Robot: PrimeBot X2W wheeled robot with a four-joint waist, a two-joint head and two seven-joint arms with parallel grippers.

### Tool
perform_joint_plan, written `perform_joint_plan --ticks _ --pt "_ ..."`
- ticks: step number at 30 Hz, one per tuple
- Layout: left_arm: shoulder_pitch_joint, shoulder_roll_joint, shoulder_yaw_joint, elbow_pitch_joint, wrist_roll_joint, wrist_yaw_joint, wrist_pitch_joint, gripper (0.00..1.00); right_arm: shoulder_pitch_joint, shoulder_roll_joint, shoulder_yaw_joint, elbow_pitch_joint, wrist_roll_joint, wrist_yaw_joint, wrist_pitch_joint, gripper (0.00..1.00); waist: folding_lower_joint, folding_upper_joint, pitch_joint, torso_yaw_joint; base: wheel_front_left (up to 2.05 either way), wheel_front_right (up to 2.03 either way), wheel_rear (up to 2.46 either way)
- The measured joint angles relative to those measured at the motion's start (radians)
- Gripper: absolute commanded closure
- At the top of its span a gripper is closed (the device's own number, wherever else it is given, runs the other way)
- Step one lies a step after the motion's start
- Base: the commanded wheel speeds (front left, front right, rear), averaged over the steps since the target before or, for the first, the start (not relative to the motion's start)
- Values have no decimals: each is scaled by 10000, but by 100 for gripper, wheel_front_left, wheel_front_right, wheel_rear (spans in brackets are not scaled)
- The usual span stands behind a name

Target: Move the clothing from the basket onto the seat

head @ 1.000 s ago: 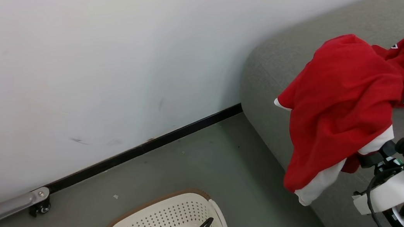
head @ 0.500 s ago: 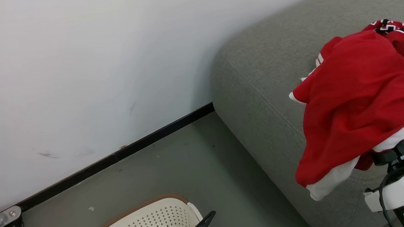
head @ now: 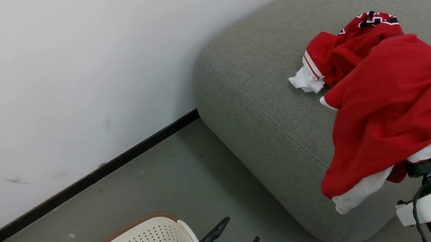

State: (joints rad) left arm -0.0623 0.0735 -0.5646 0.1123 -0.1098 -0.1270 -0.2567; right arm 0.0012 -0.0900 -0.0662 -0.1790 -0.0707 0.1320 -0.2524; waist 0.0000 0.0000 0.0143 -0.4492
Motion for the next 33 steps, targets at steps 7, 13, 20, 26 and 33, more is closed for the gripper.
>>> perform_joint_plan --ticks 7,13,20,26,33 --pt "-148 -4 13 15 50 0 2 0 4 102 -201 21 96 0 0 100 0 0 128 -355 0 0 0" --pt "-149 -2 13 17 59 0 2 0 8 224 -500 167 109 0 0 100 0 0 232 -574 0 0 0" --pt "-148 48 -23 56 82 0 0 0 268 332 -995 738 407 0 2 100 0 0 387 -758 0 0 0" --pt "-141 251 -199 169 236 -2 2 0 221 410 -1323 1127 874 0 2 100 0 0 610 -853 0 0 0" --pt "-133 571 -351 203 295 -2 2 0 -602 399 -1490 1469 1404 0 2 100 0 0 936 -927 0 0 0"
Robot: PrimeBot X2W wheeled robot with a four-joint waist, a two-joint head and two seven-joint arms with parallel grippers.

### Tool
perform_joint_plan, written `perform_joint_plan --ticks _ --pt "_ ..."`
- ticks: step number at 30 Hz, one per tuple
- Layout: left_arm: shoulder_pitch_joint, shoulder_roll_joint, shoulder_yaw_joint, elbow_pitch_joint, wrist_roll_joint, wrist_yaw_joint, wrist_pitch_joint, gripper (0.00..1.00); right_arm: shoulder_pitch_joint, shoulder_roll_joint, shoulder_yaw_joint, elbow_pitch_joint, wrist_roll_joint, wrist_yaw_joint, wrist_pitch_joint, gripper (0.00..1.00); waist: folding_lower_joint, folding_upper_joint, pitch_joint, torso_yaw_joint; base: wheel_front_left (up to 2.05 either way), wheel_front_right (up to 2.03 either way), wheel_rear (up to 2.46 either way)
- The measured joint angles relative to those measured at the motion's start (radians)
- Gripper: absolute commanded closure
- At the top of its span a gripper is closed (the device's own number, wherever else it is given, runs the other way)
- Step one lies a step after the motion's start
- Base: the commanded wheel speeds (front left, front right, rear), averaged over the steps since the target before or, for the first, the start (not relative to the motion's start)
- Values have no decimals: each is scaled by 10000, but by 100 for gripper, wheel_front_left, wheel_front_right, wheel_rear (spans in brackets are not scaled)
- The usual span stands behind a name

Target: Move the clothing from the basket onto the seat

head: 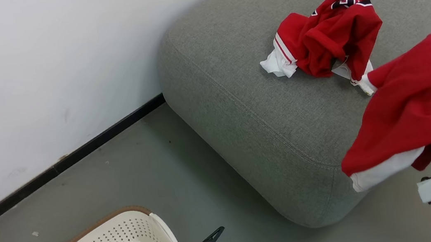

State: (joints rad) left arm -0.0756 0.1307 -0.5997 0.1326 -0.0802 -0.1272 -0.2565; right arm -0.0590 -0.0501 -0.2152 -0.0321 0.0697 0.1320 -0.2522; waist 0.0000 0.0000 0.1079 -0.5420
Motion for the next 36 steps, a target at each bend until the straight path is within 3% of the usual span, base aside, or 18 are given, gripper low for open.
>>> perform_joint_plan --ticks 20,36 --pt "-1 790 50 -433 155 0 0 0 -3033 -1513 663 1438 366 -2 0 100 0 0 1031 -79 0 0 0" --pt "45 1384 207 -1104 502 0 -2 0 -6065 -2027 828 3498 897 -2 29 100 0 0 2149 62 0 0 0"
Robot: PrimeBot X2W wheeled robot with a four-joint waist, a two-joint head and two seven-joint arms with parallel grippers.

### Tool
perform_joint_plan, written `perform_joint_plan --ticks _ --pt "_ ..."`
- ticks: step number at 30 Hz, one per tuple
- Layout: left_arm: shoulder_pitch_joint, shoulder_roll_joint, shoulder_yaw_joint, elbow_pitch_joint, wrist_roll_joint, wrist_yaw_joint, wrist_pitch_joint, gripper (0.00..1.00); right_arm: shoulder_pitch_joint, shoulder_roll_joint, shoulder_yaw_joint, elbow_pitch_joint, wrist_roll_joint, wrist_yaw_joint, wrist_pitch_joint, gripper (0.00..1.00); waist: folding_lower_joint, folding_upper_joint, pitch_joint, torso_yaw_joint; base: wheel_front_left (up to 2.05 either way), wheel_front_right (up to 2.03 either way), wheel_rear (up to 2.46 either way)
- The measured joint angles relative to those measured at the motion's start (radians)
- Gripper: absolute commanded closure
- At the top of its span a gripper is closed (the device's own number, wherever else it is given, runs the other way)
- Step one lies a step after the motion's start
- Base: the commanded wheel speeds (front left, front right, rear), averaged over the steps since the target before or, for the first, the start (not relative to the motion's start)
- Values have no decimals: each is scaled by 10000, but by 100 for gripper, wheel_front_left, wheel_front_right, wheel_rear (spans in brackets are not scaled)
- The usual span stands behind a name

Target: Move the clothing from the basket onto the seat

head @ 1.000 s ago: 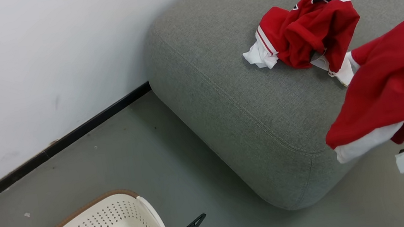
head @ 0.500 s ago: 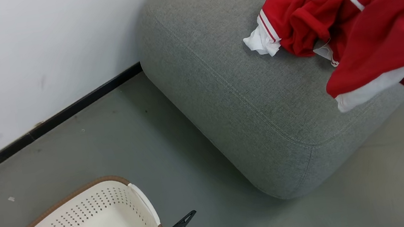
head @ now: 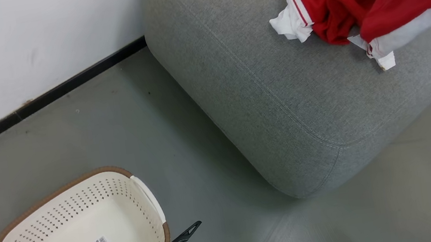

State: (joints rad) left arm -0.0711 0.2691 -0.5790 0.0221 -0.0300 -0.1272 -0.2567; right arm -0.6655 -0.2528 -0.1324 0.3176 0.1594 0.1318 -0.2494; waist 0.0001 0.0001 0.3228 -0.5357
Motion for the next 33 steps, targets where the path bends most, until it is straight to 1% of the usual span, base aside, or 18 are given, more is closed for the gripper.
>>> perform_joint_plan --ticks 7,14,16,19,22,27,33 --pt "-15 209 153 -234 130 2 0 0 -1013 -180 56 1189 94 0 29 100 0 0 519 189 0 0 0" --pt "-17 502 282 -397 253 17 0 0 -2033 -372 -462 2359 362 0 121 100 0 0 1011 392 0 0 0" --pt "-22 539 439 -472 253 102 0 0 -2288 -420 -523 2677 359 0 121 100 0 0 1150 451 0 0 0" --pt "-36 644 518 -614 270 105 0 0 -2554 -516 -568 3145 343 0 121 100 0 0 1355 542 0 0 0" --pt "-36 784 554 -731 351 121 0 0 -2835 -560 -903 3674 345 0 121 100 0 0 1558 636 0 0 0" --pt "-105 830 683 -1045 353 192 0 0 -3080 -736 -1404 4447 314 0 121 100 0 -1 1888 796 0 0 0" --pt "-244 947 732 -1225 403 192 0 0 -3602 -732 -2015 5290 376 2 121 100 0 0 2256 994 0 0 0"
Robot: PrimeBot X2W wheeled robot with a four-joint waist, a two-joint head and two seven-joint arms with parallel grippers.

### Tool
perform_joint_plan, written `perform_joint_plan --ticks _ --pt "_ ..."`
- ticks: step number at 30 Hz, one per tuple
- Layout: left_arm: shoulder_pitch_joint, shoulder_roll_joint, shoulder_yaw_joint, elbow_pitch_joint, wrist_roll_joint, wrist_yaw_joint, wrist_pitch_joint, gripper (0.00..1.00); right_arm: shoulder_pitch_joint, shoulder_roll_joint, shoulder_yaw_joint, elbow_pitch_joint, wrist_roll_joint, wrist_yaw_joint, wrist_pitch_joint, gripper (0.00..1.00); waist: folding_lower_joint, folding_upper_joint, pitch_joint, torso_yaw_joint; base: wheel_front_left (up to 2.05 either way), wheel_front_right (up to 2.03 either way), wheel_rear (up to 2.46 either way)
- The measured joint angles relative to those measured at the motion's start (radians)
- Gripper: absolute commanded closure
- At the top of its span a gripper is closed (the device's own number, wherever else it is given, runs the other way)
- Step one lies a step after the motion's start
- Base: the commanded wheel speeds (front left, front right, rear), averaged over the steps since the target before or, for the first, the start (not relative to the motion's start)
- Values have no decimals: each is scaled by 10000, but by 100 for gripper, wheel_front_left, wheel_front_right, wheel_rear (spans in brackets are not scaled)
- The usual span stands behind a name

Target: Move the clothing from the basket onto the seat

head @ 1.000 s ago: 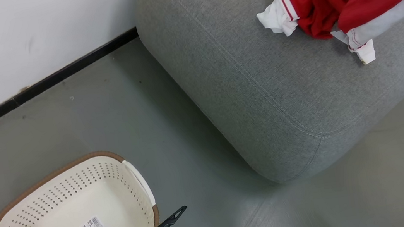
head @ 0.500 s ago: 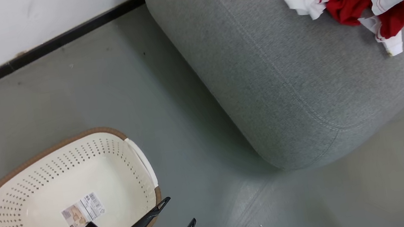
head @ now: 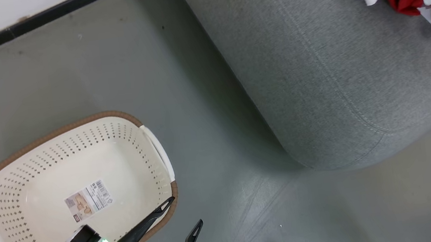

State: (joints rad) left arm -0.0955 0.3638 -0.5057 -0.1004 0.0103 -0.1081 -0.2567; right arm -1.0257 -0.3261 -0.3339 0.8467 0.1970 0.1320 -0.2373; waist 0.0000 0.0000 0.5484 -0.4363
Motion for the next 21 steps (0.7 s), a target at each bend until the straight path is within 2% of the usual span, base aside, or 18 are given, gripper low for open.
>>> perform_joint_plan --ticks 6,12,21 --pt "-21 130 31 -121 4 0 0 0 -543 -146 -765 683 -50 0 -2 100 0 0 338 184 0 0 0" --pt "-454 54 54 -293 8 0 0 0 -832 -706 -1946 1267 -556 -4 -17 100 0 0 567 424 0 0 0" --pt "-606 -77 -50 -332 6 -2 0 0 -1257 -560 -1739 1885 -1402 -4 -29 100 0 0 764 857 0 0 0"
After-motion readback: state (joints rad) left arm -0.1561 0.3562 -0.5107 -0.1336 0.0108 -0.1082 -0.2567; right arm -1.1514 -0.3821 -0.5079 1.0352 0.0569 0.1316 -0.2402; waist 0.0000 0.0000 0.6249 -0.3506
